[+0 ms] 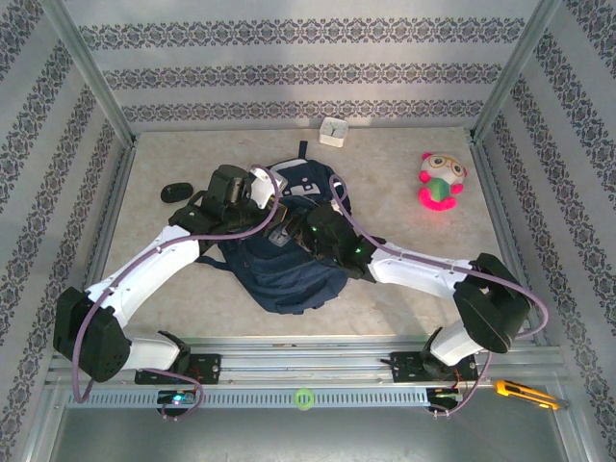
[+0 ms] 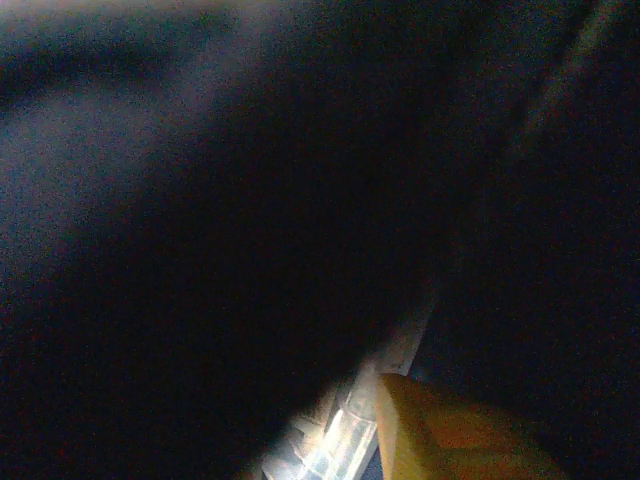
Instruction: Pack books, pencil case, and school supplies into a backpack
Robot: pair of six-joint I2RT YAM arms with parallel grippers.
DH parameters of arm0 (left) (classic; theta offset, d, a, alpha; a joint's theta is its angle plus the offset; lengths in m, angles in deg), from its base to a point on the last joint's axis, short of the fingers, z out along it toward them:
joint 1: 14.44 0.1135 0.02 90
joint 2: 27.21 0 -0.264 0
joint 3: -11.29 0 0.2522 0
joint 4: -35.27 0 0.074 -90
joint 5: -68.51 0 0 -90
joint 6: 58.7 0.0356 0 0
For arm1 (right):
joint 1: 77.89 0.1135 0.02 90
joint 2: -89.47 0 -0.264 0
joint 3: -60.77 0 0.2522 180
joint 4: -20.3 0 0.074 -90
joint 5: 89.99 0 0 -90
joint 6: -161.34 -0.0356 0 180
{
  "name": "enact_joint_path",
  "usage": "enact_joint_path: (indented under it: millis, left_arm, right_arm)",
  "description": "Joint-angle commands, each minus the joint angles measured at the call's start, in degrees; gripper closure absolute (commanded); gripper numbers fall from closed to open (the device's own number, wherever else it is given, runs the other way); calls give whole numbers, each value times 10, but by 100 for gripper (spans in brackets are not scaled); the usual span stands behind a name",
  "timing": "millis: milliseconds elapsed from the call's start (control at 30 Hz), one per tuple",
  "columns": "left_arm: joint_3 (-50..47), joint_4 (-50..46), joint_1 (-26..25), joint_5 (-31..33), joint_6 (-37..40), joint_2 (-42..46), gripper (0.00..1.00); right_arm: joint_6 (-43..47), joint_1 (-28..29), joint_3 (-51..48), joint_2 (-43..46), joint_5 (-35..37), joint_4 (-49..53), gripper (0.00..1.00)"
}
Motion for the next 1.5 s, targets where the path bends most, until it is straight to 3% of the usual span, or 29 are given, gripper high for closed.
enact_joint_path:
  millis: [0, 367, 600, 767, 1033, 1200, 1333, 1467]
  left_arm:
    - [16, 108, 1, -52, -20, 19, 100]
    - [13, 113, 1, -63, -20, 17, 100]
    - [11, 108, 2, -49, -8, 20, 100]
    - [7, 102, 1, -26, 3, 20, 100]
    - [8, 78, 2, -20, 37, 17, 100]
    - [-10, 48, -1, -68, 120, 13, 100]
    - [-74, 45, -13, -160, 255, 22, 99]
    - [-104, 4, -38, -162, 344, 0, 96]
  right_arm:
    - [-16, 6, 28, -37, 3, -43, 70]
    - [-9, 6, 90, -106, 2, -83, 78]
    - [1, 6, 77, -85, 13, -76, 77]
    - [47, 17, 39, -7, 38, -40, 70]
    - [178, 14, -48, 214, 53, 67, 53]
    - [236, -38, -53, 293, 23, 136, 51]
    - [267, -96, -58, 310, -27, 152, 50]
    - [326, -118, -58, 314, -45, 155, 47]
